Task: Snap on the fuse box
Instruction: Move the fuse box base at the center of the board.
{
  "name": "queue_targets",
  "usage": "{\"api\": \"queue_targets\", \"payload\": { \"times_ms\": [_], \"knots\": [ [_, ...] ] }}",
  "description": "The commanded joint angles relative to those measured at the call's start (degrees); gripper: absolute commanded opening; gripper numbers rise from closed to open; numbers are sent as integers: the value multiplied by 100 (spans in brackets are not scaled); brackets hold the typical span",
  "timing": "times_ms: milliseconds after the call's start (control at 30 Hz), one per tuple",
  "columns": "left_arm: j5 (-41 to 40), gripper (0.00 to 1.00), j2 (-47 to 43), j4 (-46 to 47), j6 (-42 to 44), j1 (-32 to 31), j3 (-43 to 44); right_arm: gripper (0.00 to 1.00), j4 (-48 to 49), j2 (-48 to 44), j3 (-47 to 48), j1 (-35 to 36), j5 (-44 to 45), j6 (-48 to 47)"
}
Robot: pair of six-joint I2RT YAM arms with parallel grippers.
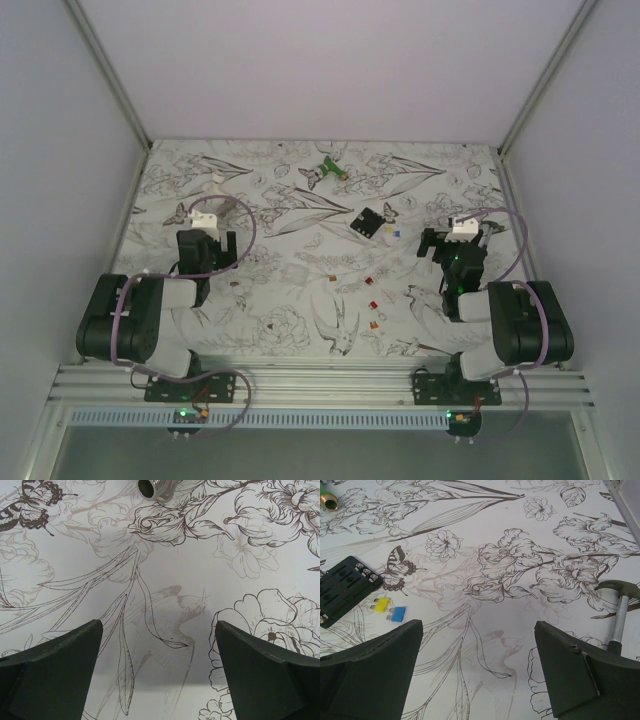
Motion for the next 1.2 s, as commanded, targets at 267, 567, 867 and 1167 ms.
{"api": "queue_targets", "payload": {
  "times_ms": [267,567,867,1167],
  "knots": [
    [131,100,55,120,0,35,58,99,107,-2,89,-46,-50,4],
    [-298,100,-733,-1525,-215,-9,542,99,-1050,-540,473,63,-84,-107],
    [-28,100,-2307,-3444,-1894,-44,923,100,-3244,-1322,1307,1013,289,-41],
    [1996,100,-2814,-4388,-3238,-191,968,100,-4357,-1302,1912,2548,625,556]
  ]
}}
